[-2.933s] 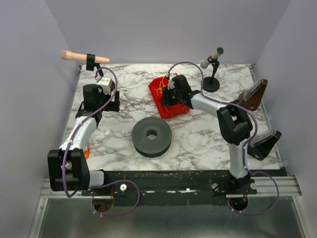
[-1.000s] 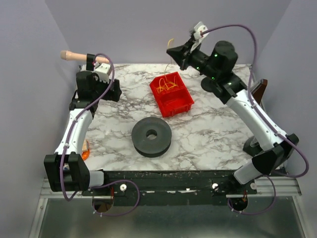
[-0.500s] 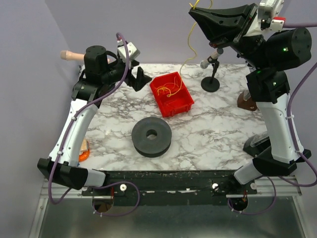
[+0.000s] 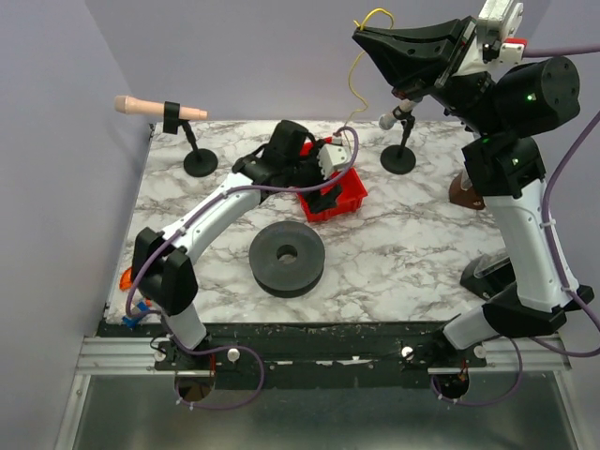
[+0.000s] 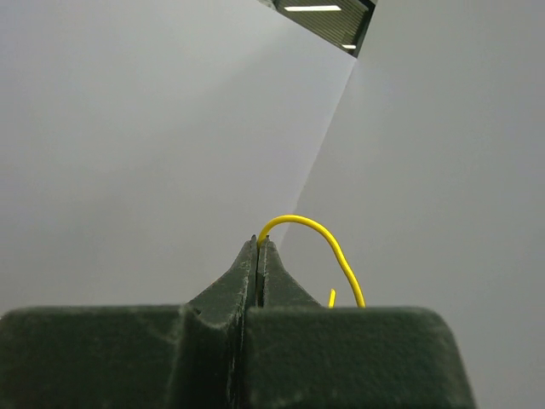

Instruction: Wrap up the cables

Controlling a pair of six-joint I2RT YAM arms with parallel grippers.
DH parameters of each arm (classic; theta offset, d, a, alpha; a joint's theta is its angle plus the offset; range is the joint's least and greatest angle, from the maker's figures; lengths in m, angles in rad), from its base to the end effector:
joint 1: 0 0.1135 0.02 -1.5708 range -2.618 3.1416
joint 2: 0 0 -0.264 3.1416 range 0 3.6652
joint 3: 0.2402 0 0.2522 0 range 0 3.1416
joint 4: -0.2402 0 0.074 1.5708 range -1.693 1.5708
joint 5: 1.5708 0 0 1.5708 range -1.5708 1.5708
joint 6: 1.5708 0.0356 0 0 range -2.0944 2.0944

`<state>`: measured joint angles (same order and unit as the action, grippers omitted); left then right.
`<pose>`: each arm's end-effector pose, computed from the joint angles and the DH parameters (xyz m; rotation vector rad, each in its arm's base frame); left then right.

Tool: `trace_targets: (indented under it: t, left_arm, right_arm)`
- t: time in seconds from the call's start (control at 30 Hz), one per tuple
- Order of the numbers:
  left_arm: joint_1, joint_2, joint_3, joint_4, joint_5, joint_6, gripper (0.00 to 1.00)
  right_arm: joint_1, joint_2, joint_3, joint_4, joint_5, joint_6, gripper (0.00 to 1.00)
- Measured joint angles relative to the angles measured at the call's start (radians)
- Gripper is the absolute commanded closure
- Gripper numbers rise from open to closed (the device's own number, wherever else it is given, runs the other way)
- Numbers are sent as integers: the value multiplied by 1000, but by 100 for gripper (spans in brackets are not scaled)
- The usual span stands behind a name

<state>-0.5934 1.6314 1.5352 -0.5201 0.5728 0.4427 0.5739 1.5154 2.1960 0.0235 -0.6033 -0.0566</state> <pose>0.2963 -0.2231 0.3531 1.3399 1.6940 -0.7102 0.1879 0.1455 0.6447 -0.8148 0.6370 0.7326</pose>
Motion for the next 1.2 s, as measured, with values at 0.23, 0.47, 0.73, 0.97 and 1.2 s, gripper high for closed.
trace_targets:
  t: [0.23,0.47,0.73,0.97,1.2]
  left_arm:
    - [-15,128,138,78,-122,-3,2]
    - [-11,212,233,185,-148,-60,38]
    - [-10,309,301,179,-165,-97,100]
    - [88,267,407,154,-294,-106,100]
    - [203,135,625,116,-510,-26,100]
  right_arm:
    - [0,-69,-68,-18,14,-28,99]
    - [0,-136,-89,-18,20,-46,99]
    - [0,-186,-152,-18,56,-79,99]
    - [0,-232,-250,-21,98,-124,99]
    - [0,-268,-326,-18,127,-149,99]
